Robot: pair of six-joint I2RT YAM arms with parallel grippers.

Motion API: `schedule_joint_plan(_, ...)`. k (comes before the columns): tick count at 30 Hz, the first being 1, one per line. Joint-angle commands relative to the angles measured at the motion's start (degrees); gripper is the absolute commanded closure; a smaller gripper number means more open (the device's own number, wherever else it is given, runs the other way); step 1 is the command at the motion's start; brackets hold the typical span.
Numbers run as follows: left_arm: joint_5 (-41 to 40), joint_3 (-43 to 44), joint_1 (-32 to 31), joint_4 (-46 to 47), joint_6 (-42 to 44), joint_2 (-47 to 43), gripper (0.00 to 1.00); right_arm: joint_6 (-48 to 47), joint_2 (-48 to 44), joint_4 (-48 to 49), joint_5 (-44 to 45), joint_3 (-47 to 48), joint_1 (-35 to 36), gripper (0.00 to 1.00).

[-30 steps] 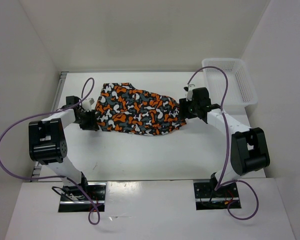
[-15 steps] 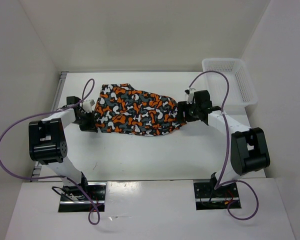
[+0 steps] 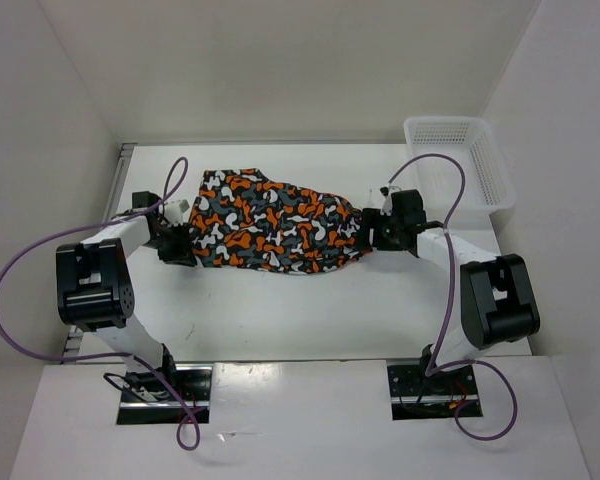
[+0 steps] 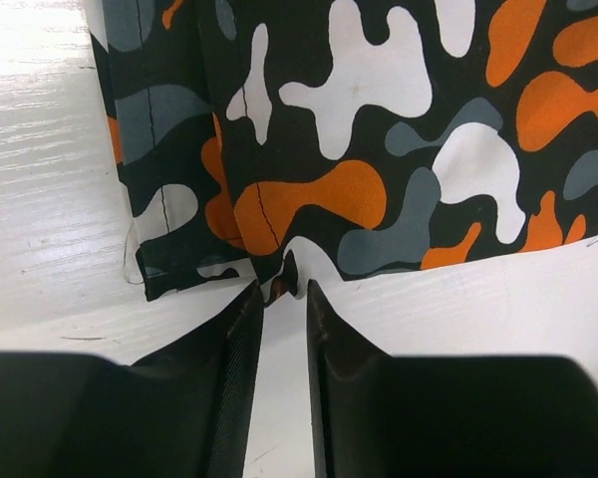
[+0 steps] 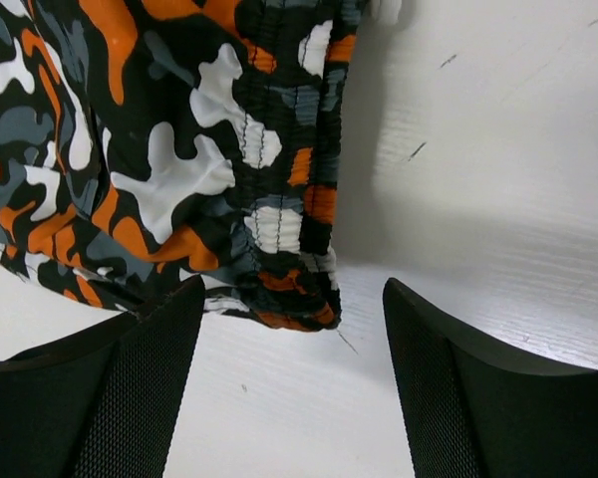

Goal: Fold and stack the shorts
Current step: Fold the shorts

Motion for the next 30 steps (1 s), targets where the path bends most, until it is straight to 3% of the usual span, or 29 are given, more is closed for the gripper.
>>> schedule_joint_plan(1,1.85,0.60,0.15,-1.01,0.23,-1.23,0.67,1.42,0.59,4.99,1.67,-1.20,-0.41,0.23)
schedule_joint_plan(4,2.38,0.07,0.15,-1.01,0.23,-1.23,0.66,1.42,1.19,5.52,-2.38,-1.73,-0.41,0.30)
schedule_joint_plan(7,2.91,0.07,0.15,-1.01,0.23,-1.23,0.68,1.42,1.20,6.14,-4.40,-2.34,-0.41,0.48)
schedule_joint_plan(8,2.91,0.07,0.15,-1.01,0.23,-1.23,0.72,1.42,1.20,6.14,-4.41,-2.35,-0.41,0.60)
schedule_joint_plan(15,2.91,0.07,0.15,-1.01,0.23,-1.23,1.00,-1.39,0.68,6.75,-5.46,-2.35,-0.41,0.97)
schedule_joint_plan(21,3.61,5.86,0.15,-5.58,0.23,-2.55,1.00,-9.38,-1.17,2.89,-8.09,1.77,-0.41,1.00)
schedule_joint_plan(30,-0.52,15.79,0.15,-10.68,0.23,-4.48,1.00,-19.39,-0.12,-6.41,-22.67,13.20,-2.88,1.00)
